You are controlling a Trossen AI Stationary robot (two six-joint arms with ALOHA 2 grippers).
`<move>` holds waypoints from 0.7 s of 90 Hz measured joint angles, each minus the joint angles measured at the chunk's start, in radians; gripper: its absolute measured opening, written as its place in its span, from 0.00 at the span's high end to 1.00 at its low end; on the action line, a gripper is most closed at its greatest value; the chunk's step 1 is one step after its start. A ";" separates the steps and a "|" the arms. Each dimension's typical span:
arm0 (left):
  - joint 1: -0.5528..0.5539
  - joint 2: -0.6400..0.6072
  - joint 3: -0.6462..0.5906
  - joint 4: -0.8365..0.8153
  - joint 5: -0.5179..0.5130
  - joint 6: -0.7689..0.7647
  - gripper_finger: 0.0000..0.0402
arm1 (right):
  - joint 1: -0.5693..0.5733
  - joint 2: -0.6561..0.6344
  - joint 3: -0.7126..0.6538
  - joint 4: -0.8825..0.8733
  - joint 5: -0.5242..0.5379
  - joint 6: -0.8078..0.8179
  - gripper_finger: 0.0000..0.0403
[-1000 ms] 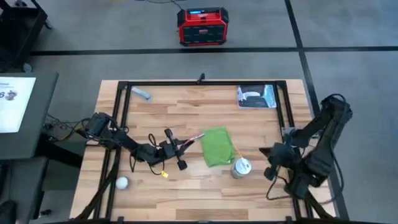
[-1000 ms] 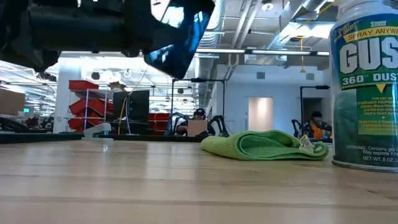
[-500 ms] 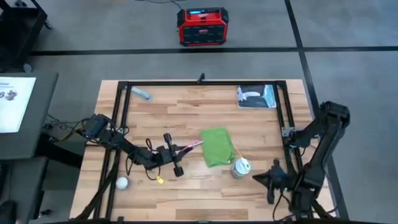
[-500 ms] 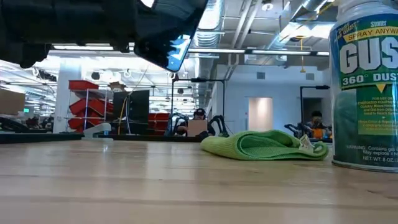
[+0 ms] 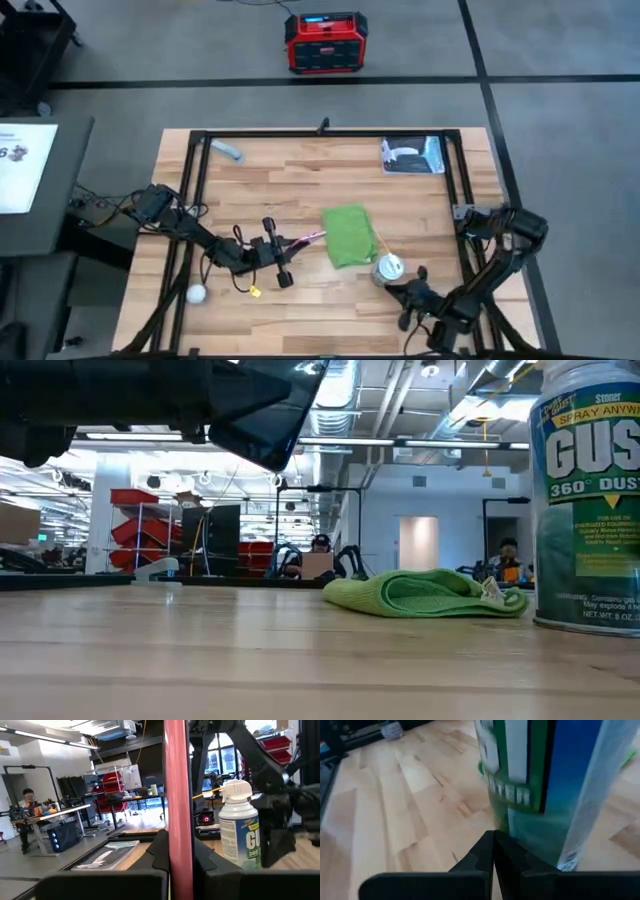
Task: Apply microfiber cloth
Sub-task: Spray the cellphone using the cleaning bottle
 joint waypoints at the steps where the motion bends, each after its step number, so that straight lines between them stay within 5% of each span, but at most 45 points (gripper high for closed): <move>1: 0.000 0.000 0.000 0.000 0.000 0.000 0.99 | -0.001 0.005 0.000 0.006 0.000 0.000 1.00; 26: -0.006 0.000 0.000 -0.006 0.000 0.000 0.99 | -0.026 0.065 0.001 0.050 0.019 0.006 1.00; 63: -0.025 0.000 0.000 -0.007 0.000 0.012 0.99 | -0.069 0.056 0.001 -0.429 -0.049 0.447 1.00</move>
